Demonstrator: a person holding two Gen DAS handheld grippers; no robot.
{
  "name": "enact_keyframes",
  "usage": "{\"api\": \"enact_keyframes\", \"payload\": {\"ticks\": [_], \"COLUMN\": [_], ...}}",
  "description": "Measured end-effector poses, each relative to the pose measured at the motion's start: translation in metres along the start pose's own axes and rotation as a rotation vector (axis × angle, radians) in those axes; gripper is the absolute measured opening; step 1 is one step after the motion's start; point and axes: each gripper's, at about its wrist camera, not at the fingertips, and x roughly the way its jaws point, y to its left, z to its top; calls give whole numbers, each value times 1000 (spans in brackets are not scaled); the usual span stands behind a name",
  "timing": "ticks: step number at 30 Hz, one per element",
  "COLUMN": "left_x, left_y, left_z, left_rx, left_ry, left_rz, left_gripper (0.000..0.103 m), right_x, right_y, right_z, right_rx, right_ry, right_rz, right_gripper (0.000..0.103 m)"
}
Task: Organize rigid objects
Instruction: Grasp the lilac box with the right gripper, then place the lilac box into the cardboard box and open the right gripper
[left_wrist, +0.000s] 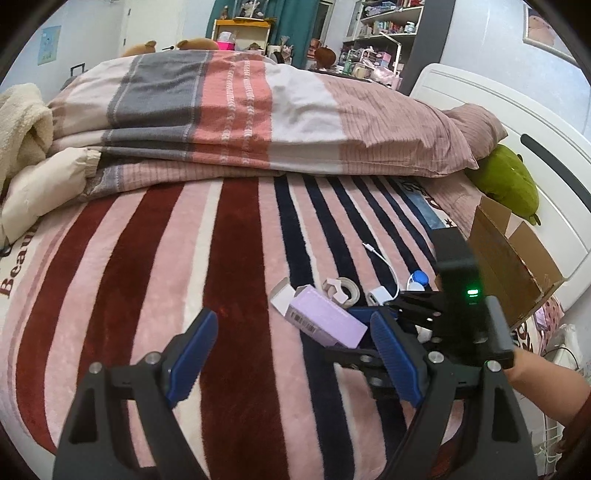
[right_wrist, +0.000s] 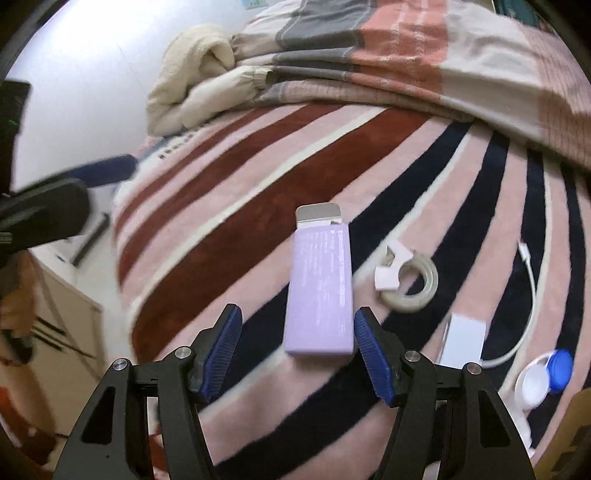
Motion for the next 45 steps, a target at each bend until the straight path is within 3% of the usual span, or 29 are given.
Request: {"api": "enact_keyframes", "payload": {"ticks": [2,3,8,19,23,29,36,42,44,45], "left_x": [-1,-1,2,-9,-7,14,64,93,97,96], "left_y": [2,4,-1,-88,-131,-207,-276,-309,-313,-313], "left_z": [-1,-2,2,53,73,90,96,91,91,90], "left_rx": [-6,-10,-8,93,148,252,292,323,334,339], "left_ry": [2,5,17,-68,-69,-40,72,141,146,142], "left_rz": [2,3,-21,-250,-339,-385,-475,-480,-462,-449], "left_gripper": [83,83,83,80,59,58,58,58,63,74], "right_x": [10,16,1,-147,-195,-244,-274,-280,-279,-277], "right_y": [2,2,14,41,24,-22,-78,-114,-115,-116], "right_z": [3,4,6,4,-7,-30,-62,-80,-86,-86], "right_rx": [2,7,-25,-67,-26,82,202,273,282,283], "right_ry": [6,15,-31,-272,-341,-381,-364,-284,-255,-238], "right_rz": [-42,-63,-126,-38,-56,-94,-159,-218,-243,-265], "right_gripper": [49,34,33,33,33,33,33,33,34,35]}}
